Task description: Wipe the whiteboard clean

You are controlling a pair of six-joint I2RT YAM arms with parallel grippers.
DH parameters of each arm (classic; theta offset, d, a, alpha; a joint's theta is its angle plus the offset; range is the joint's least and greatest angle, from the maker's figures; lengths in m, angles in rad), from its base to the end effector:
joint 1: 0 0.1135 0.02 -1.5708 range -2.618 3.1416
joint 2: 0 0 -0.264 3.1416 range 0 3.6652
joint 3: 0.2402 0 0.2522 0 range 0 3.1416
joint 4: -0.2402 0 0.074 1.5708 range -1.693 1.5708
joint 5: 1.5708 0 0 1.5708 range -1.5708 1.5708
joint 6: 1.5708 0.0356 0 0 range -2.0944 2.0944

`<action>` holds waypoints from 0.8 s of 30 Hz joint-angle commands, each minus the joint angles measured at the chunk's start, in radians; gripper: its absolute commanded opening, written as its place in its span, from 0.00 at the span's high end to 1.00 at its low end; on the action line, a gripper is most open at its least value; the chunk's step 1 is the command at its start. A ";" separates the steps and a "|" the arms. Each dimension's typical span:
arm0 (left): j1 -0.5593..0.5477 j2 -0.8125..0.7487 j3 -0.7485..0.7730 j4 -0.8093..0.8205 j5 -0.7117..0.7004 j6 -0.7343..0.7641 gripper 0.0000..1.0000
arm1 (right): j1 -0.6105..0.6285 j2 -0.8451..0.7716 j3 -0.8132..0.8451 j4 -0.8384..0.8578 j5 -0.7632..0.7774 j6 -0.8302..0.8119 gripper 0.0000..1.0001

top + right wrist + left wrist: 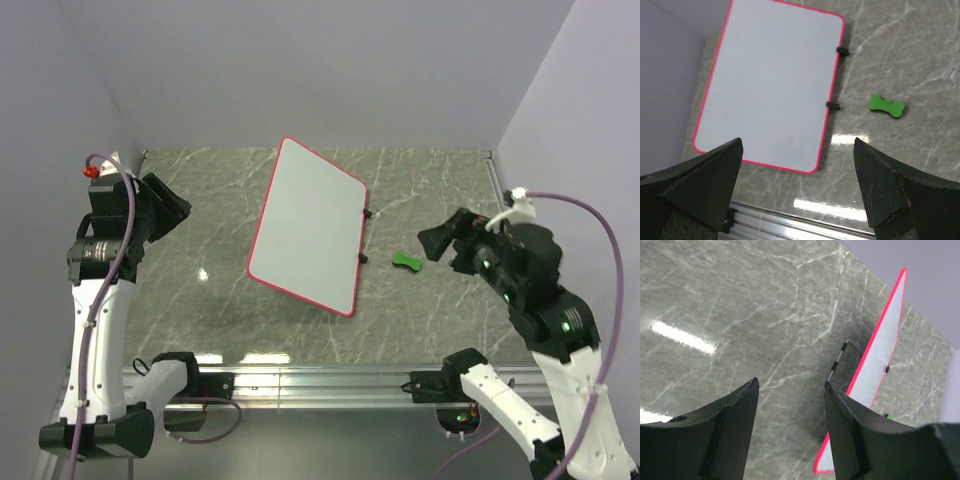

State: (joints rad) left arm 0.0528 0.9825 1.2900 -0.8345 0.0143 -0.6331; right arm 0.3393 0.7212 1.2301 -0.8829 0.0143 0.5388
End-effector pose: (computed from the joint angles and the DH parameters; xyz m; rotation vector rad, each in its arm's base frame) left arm 0.1833 0.0092 0.4093 -0.7042 1.9983 -0.3631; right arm 0.1024 0.0356 0.4195 0.2076 1.9766 0.5631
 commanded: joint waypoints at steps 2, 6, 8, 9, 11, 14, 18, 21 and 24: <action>-0.002 -0.053 0.061 -0.067 0.029 -0.014 0.40 | -0.003 -0.146 -0.049 0.008 0.004 0.030 0.02; -0.001 -0.094 0.049 -0.104 0.030 -0.014 0.36 | -0.005 -0.281 -0.124 0.033 -0.011 0.036 0.01; -0.002 -0.117 0.040 -0.110 0.030 -0.014 0.35 | -0.005 -0.301 -0.138 0.015 -0.057 0.032 0.00; -0.002 -0.122 0.037 -0.113 0.033 -0.017 0.34 | -0.003 -0.311 -0.139 0.004 -0.065 0.032 0.00; -0.002 -0.131 0.034 -0.121 0.035 -0.025 0.33 | -0.003 -0.318 -0.133 -0.033 -0.083 0.026 0.00; -0.002 -0.133 0.037 -0.123 0.046 -0.034 0.32 | -0.006 -0.327 -0.132 -0.059 -0.088 0.023 0.00; -0.002 -0.145 0.037 -0.123 0.036 -0.037 0.31 | -0.003 -0.342 -0.133 -0.057 -0.100 0.006 0.00; -0.002 -0.159 0.025 -0.126 0.039 -0.037 0.32 | -0.003 -0.335 -0.132 -0.065 -0.106 -0.003 0.00; -0.002 -0.176 0.006 -0.127 0.039 -0.039 0.32 | -0.003 -0.325 -0.135 -0.065 -0.114 -0.002 0.00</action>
State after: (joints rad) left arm 0.0528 0.8326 1.3067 -0.9611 0.0387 -0.6590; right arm 0.3393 0.3851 1.0920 -0.9524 -0.0780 0.5556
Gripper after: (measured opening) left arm 0.682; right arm 0.995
